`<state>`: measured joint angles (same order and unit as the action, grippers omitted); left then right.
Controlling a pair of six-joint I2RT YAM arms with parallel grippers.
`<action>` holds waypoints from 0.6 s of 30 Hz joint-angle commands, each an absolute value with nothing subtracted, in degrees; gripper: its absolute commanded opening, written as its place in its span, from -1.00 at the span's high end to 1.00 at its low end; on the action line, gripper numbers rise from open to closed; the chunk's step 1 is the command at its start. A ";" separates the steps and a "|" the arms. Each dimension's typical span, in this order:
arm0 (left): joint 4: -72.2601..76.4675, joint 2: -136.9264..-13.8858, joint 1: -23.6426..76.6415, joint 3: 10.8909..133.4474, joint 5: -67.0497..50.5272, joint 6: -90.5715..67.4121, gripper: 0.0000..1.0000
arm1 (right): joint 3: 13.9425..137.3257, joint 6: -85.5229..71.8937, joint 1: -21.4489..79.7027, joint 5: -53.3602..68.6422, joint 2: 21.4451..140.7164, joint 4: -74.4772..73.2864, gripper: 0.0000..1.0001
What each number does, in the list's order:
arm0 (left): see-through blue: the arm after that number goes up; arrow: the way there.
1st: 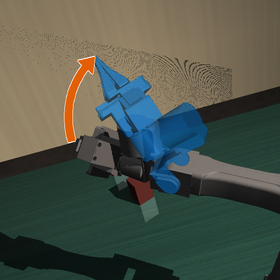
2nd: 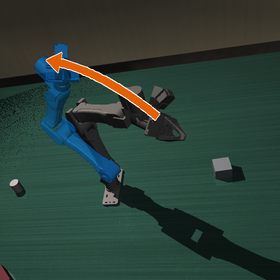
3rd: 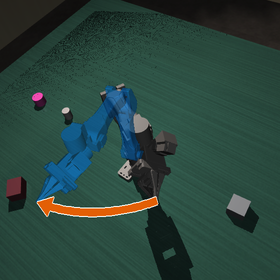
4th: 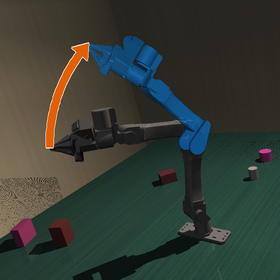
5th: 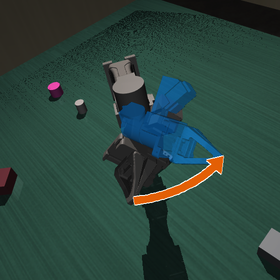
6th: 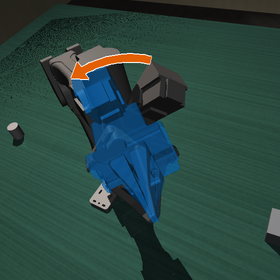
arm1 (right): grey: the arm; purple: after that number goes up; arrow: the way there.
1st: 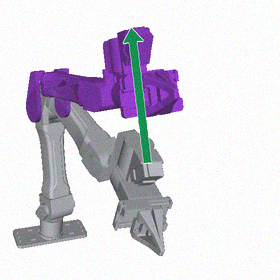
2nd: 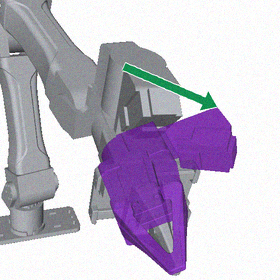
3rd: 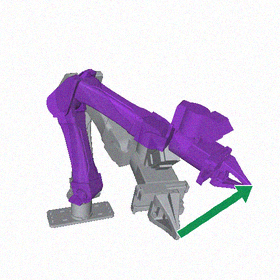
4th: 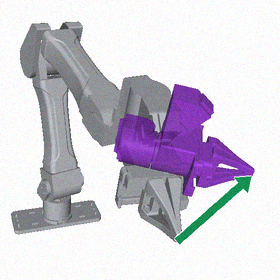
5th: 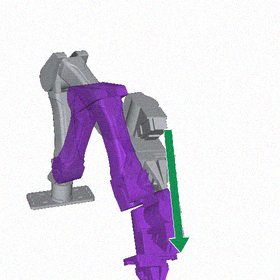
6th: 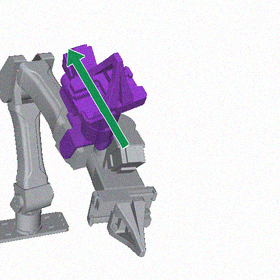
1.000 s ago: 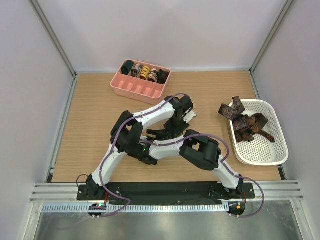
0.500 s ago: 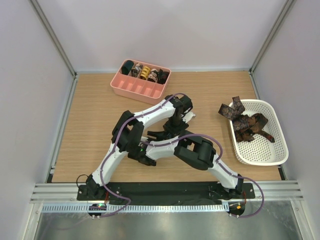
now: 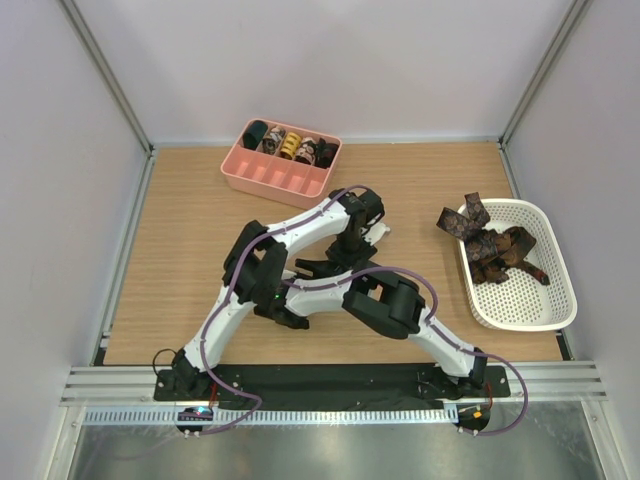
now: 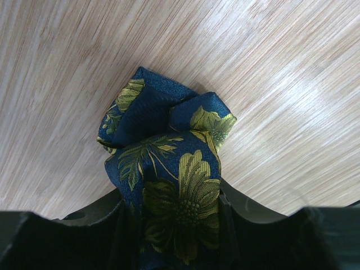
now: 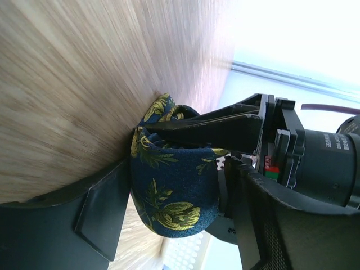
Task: Roll the ties
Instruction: Roll the tie
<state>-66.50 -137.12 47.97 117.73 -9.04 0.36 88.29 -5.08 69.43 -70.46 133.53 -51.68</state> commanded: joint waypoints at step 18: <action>-76.21 -140.54 47.29 113.91 -8.62 0.26 0.19 | 88.33 -11.17 64.16 -65.04 138.08 -57.83 0.73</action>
<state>-65.80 -137.10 47.70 117.71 -9.54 0.10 90.45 -9.28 69.12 -71.68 136.16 -56.31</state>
